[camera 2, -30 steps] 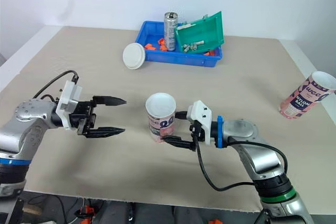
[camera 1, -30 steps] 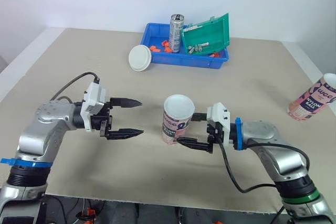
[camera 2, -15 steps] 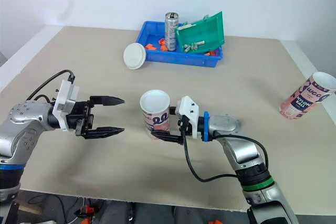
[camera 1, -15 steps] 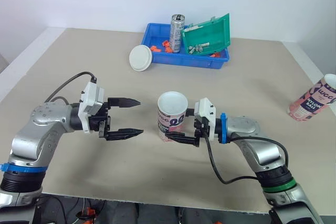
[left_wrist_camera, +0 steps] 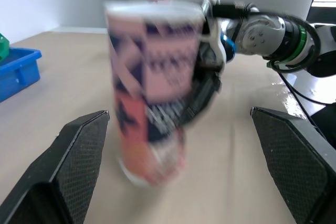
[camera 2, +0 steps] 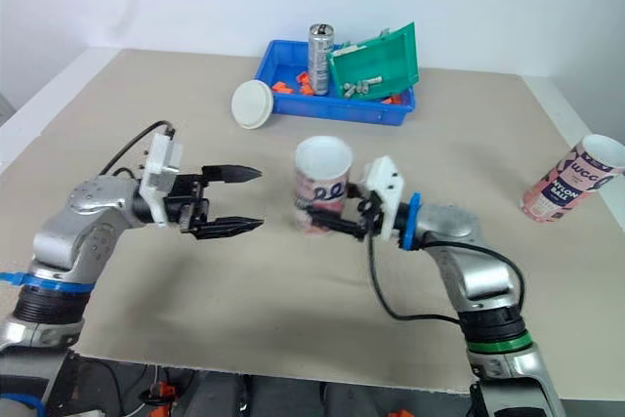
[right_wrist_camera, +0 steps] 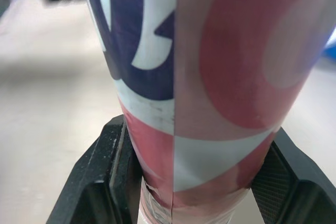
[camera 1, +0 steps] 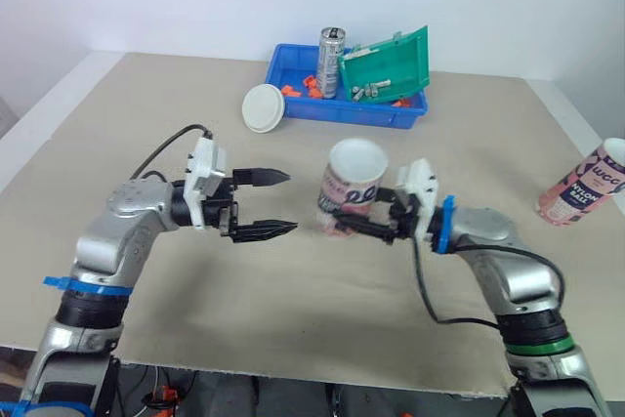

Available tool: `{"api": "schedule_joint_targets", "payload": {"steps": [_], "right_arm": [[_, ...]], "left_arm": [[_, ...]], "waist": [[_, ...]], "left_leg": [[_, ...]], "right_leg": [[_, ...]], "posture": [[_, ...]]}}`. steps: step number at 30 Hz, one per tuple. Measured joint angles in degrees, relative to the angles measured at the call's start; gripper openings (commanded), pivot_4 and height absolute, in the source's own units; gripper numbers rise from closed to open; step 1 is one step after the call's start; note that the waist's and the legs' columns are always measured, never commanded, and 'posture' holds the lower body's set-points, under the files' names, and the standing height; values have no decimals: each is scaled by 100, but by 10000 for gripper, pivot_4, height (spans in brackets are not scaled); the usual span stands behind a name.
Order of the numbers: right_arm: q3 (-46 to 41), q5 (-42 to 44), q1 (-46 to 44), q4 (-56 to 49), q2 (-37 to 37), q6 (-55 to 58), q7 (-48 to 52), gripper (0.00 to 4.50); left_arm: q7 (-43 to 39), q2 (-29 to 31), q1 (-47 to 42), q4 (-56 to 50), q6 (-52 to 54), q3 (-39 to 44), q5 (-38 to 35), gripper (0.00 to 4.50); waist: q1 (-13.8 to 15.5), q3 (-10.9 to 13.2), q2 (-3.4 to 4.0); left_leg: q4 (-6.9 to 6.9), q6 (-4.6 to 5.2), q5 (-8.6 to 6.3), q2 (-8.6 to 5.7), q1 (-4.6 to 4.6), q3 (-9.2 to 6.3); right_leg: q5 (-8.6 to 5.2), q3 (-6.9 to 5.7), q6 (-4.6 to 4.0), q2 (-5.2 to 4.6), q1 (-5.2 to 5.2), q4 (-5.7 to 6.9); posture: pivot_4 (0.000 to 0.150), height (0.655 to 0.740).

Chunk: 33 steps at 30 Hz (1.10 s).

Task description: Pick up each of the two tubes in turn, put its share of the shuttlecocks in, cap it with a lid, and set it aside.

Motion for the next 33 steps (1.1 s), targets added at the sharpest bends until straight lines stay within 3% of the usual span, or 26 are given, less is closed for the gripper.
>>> {"api": "schedule_joint_targets", "payload": {"steps": [2, 7, 14, 21, 22, 25, 33], "right_arm": [[-828, -66, -9, 540, -278, -98, -584, 28087], [-1828, -350, 236, 1411, -563, -430, -1490, 28087], [-2372, -435, 660, 1734, -592, -497, -2011, 28087], [-2354, -468, 731, 2152, -562, -570, -2118, 28087], [-2355, -463, 727, 2200, -542, -601, -2147, 34219], [-2356, -390, 595, 2440, -534, -579, -2137, 44073], [-2170, -461, 580, 2730, -704, -334, -1992, 44073]], "left_arm": [[218, -436, -479, 428, -171, -216, 239, 45000], [610, -1025, -1014, 1129, -393, -293, 504, 45000], [713, -1377, -1130, 1551, -638, -470, 817, 45000], [802, -1502, -1182, 1664, -680, -513, 939, 45000], [806, -1503, -1181, 1664, -680, -511, 945, 45000], [895, -1531, -1183, 1659, -676, -492, 947, 45000], [932, -1517, -1183, 1634, -642, -436, 939, 45000]], "waist": [[85, 0, 0], [71, -2, 3], [-3, -7, 37], [-76, -8, 38], [-80, -8, 38], [-85, -8, 38], [-85, -8, 39]], "left_leg": [[22, 1, 1, -5, -17, 1], [19, 4, -1, -7, -19, 10], [8, 6, -2, -7, -19, 9], [19, 14, 5, -8, -16, 9], [19, 16, 6, -9, -16, 9], [20, 23, 11, -10, -12, 8], [20, 25, 13, -14, -13, 10]], "right_leg": [[1, 6, -2, -1, 2, -3], [17, 22, 27, 3, -4, -5], [14, 33, 31, 11, -11, -2], [26, 37, 36, 11, -4, -3], [26, 37, 33, 11, -5, -3], [26, 40, 23, 12, 0, -3], [30, 48, 33, 12, -1, -3]], "posture": [[1500, 7061], [1500, 7061], [1500, 7061], [1500, 7061], [1500, 7061], [1500, 7061], [1500, 7061]]}}
